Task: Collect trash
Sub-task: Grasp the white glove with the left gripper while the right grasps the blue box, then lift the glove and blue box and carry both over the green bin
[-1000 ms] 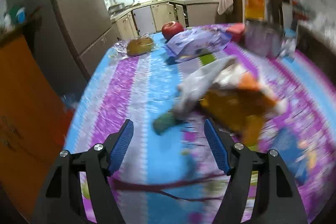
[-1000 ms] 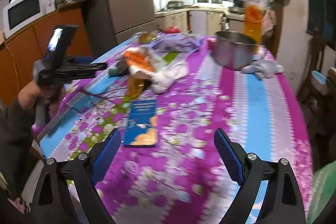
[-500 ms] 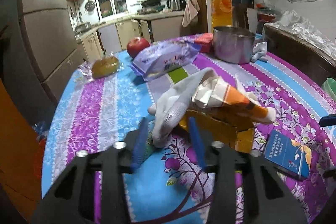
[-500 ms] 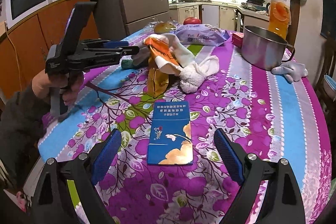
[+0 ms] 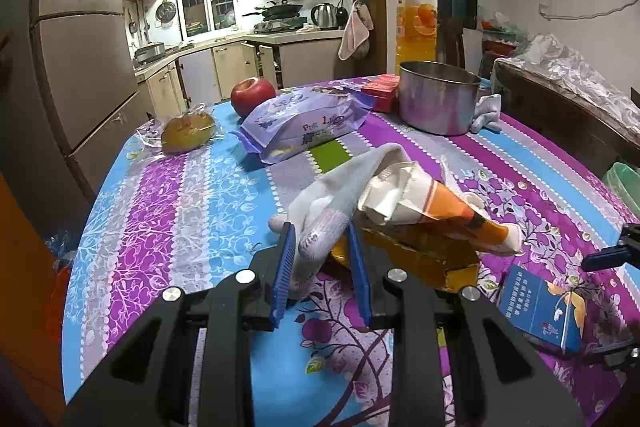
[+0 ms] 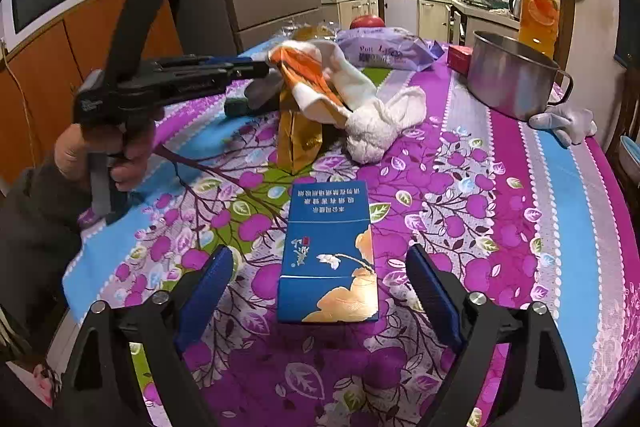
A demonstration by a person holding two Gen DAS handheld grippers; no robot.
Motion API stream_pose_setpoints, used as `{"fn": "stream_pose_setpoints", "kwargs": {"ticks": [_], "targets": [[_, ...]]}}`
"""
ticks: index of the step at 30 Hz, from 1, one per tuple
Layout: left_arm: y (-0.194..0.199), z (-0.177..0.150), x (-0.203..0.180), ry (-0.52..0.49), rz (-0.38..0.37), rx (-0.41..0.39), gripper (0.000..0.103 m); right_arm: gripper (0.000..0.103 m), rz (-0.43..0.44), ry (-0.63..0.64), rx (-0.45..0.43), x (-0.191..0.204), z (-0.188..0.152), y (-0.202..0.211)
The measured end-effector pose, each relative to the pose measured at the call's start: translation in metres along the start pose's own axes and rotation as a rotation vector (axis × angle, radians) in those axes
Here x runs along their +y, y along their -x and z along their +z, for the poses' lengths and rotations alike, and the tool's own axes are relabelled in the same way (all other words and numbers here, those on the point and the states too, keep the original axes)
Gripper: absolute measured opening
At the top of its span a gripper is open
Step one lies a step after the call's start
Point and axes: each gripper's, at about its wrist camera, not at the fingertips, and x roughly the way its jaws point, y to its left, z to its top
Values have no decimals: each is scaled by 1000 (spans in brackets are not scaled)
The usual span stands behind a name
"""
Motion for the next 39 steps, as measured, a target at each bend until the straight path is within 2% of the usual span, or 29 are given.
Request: {"fn": "stream_pose_setpoints", "kwargs": {"ticks": [2, 7, 10, 11, 13, 23, 29, 36, 39], "targets": [[0, 0, -1, 4, 4, 3, 12, 79, -13, -2, 22, -1, 0, -8], [-1, -2, 0, 19, 2, 4, 10, 75, -34, -19, 71, -7, 0, -25], [0, -2, -2, 16, 13, 1, 8, 65, -70, 5, 91, -4, 2, -30], [2, -1, -3, 16, 15, -5, 7, 57, -87, 20, 94, -2, 3, -30], [7, 1, -4, 20, 28, -21, 6, 56, -79, 10, 91, -3, 3, -28], [59, 35, -14, 27, 84, -154, 5, 56, -124, -44, -76, -12, 7, 17], [83, 56, -25, 30, 109, -203, 5, 56, -168, -84, -168, -24, 11, 48], [107, 80, -34, 56, 150, -254, 5, 56, -186, -109, -218, -34, 12, 70], [118, 90, -39, 57, 146, -276, 5, 56, -192, -116, -242, -37, 12, 80]]}}
